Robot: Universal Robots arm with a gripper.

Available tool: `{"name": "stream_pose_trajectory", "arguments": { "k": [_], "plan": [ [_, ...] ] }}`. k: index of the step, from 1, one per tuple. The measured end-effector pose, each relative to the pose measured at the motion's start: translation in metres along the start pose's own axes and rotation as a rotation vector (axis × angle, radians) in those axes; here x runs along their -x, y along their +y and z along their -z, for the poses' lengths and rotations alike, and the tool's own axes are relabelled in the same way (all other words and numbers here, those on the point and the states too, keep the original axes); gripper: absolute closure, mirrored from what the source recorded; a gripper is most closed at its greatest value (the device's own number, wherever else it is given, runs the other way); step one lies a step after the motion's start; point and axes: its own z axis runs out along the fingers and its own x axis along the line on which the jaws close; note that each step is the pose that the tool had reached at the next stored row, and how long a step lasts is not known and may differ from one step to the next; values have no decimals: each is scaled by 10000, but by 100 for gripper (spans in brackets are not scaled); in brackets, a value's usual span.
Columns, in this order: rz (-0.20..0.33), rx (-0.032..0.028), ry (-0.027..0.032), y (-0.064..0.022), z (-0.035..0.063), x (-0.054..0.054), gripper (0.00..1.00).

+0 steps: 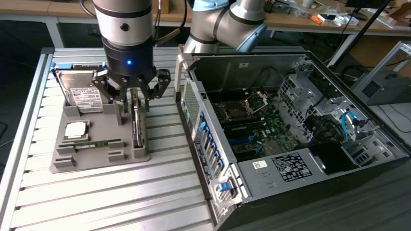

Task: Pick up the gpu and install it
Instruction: 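Pick up the gpu and move the gpu toward the slot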

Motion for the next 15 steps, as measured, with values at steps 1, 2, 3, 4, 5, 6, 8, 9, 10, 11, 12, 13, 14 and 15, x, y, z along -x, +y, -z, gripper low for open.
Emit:
{"name": "stream_pose_trajectory", "arguments": {
  "k": [1, 2, 3, 4, 5, 6, 8, 9, 10, 11, 12, 13, 14, 15],
  "plan": [
    [0, 0, 0, 0, -2, 0, 52],
    [0, 0, 0, 0, -7, 0, 52],
    [0, 0, 0, 0, -10, 0, 52],
    [-1, 0, 0, 0, -13, 0, 52],
    [0, 0, 0, -1, -16, 0, 52],
    [0, 0, 0, -1, -19, -1, 52],
    [0, 1, -1, -1, -26, -1, 52],
    [0, 1, -1, -1, -29, -1, 52],
    [0, 0, 0, -1, -33, -1, 52],
    [0, 0, 0, -2, -36, -1, 52],
    [0, 0, 0, -2, -40, -1, 52],
    [0, 0, 0, -2, -43, -1, 52],
    [0, -1, 1, -2, -48, -1, 52],
    [0, 0, 0, -2, -51, -1, 52]
  ]
}}
